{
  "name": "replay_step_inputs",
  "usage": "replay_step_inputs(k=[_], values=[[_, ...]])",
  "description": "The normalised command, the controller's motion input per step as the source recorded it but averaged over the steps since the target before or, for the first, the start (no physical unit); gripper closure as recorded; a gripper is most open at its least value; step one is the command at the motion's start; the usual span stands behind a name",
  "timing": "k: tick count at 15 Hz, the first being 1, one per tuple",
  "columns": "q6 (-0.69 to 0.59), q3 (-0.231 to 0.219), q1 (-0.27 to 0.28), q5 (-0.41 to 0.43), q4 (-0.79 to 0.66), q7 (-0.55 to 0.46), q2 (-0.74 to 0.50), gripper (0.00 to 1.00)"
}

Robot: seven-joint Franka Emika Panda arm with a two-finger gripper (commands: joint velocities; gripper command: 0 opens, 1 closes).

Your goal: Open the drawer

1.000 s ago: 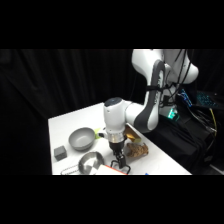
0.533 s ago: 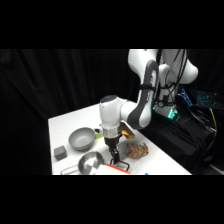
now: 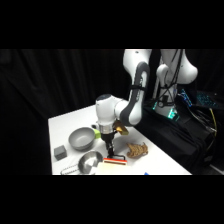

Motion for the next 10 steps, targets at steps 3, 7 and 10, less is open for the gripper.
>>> replay_step_inputs(k=[3, 7, 10], values=[[0.17, 0.006, -0.236, 0.133, -0.07, -0.31, 0.01, 0.0], [0.15, -0.02, -0.196, 0.117, -0.1, -0.29, -0.07, 0.0], [0.12, -0.039, -0.097, 0.091, -0.14, -0.22, -0.16, 0.0]])
